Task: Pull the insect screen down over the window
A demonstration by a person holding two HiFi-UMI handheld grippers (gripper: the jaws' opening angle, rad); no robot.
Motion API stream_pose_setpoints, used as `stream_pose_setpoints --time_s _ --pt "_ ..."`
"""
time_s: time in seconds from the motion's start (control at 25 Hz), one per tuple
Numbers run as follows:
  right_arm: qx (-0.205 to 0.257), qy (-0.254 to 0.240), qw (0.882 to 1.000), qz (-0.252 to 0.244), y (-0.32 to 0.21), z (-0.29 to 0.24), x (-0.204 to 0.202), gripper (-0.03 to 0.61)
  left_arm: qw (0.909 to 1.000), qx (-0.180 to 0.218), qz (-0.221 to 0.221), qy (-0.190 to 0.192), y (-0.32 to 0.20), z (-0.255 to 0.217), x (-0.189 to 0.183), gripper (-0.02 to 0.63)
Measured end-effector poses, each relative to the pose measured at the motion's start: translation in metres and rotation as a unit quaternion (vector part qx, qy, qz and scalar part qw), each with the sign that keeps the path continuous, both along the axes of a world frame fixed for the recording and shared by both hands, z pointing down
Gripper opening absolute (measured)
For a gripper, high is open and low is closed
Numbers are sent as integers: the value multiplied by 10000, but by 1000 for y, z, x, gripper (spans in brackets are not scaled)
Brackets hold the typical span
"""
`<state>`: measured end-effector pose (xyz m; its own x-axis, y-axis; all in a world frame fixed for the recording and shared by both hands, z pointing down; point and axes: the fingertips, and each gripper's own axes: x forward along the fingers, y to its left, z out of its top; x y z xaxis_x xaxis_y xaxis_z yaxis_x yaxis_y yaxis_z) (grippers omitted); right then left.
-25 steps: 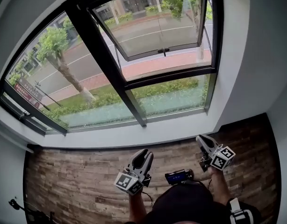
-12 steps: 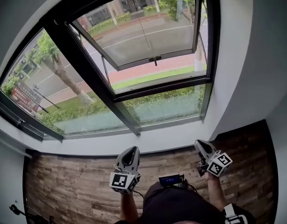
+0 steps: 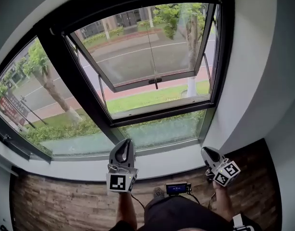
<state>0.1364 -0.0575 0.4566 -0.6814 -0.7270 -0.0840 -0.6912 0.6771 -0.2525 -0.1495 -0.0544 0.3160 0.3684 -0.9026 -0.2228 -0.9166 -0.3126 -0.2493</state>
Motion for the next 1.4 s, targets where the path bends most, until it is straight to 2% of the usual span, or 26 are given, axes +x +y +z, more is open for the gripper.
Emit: stream_pose_setpoints --time_s 0.12,0.28,0.4,0.52,0.72,0.84,0.92,1.0,1.08,1.2,1.28,1.4 --pt "401 364 9985 -79 -22 -38 -27 8 9955 447 -194 -816 -30 -35 -20 8" --pt "1028 782 9915 -150 -61 -94 -60 9 9870 1047 -326 -1171 -72 -87 -40 8" --pt "1490 1190 9816 -116 -87 -132 -85 14 9703 1754 -387 -1619 -96 -129 -53 8" --pt "1838 1576 9702 -68 -105 -161 -111 17 9580 2107 -423 -1900 -116 -158 -72 8" --pt "2222 1879 9567 90 -128 -201 -134 17 9526 2280 -219 -2001 -139 -175 -90 8" --pt "2446 2065 9472 199 -133 -225 -136 17 9511 2316 43 -2043 -148 -180 -83 8" --pt "2642 2281 9368 233 -137 -237 -136 17 9488 2303 197 -2153 -152 -182 -76 9" --pt "2802 2638 9227 246 -146 -239 -136 17 9469 2212 296 -2315 -160 -179 -68 44" --pt "2748 2919 9157 281 -158 -235 -132 17 9446 2074 333 -2523 -170 -174 -59 96" --pt "2626 3090 9136 282 -177 -235 -124 60 9347 2025 148 -2917 -185 -175 -40 117" --pt "2768 3275 9031 242 -190 -241 -117 77 9260 2058 -114 -3163 -193 -184 -30 117" --pt "3110 3549 8810 335 -208 -259 -96 77 9144 2144 -521 -3394 -206 -207 -14 117"
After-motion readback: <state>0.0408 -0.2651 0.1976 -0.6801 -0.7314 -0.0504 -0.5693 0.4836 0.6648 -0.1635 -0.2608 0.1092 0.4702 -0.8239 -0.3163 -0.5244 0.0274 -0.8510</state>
